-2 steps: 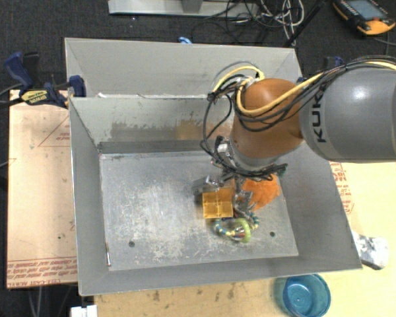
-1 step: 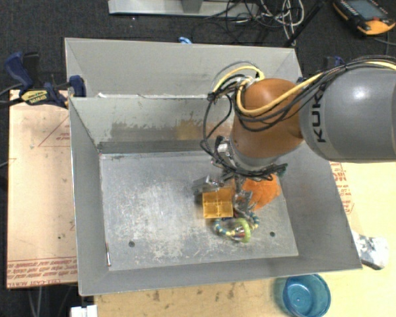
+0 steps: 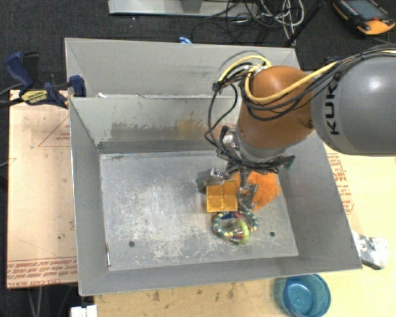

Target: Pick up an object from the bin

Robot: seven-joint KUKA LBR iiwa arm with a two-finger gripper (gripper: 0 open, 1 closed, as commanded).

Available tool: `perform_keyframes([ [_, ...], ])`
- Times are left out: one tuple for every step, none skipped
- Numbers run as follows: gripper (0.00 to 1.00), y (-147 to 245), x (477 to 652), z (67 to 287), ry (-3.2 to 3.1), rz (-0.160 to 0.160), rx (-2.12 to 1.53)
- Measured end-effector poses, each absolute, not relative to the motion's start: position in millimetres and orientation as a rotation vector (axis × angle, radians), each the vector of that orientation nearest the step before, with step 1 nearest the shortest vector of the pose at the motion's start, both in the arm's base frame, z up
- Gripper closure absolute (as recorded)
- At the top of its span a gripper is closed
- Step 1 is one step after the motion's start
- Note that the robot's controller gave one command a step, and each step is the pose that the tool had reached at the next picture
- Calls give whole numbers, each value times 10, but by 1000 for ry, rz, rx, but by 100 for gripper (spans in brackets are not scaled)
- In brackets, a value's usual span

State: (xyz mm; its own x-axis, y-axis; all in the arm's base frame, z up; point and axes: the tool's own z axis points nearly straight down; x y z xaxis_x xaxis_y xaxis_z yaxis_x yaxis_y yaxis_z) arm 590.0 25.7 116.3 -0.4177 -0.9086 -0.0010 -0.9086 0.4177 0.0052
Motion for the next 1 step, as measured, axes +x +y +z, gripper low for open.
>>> perform_keyframes([
  [100,199,5920,2727,-2681,-1,1647],
])
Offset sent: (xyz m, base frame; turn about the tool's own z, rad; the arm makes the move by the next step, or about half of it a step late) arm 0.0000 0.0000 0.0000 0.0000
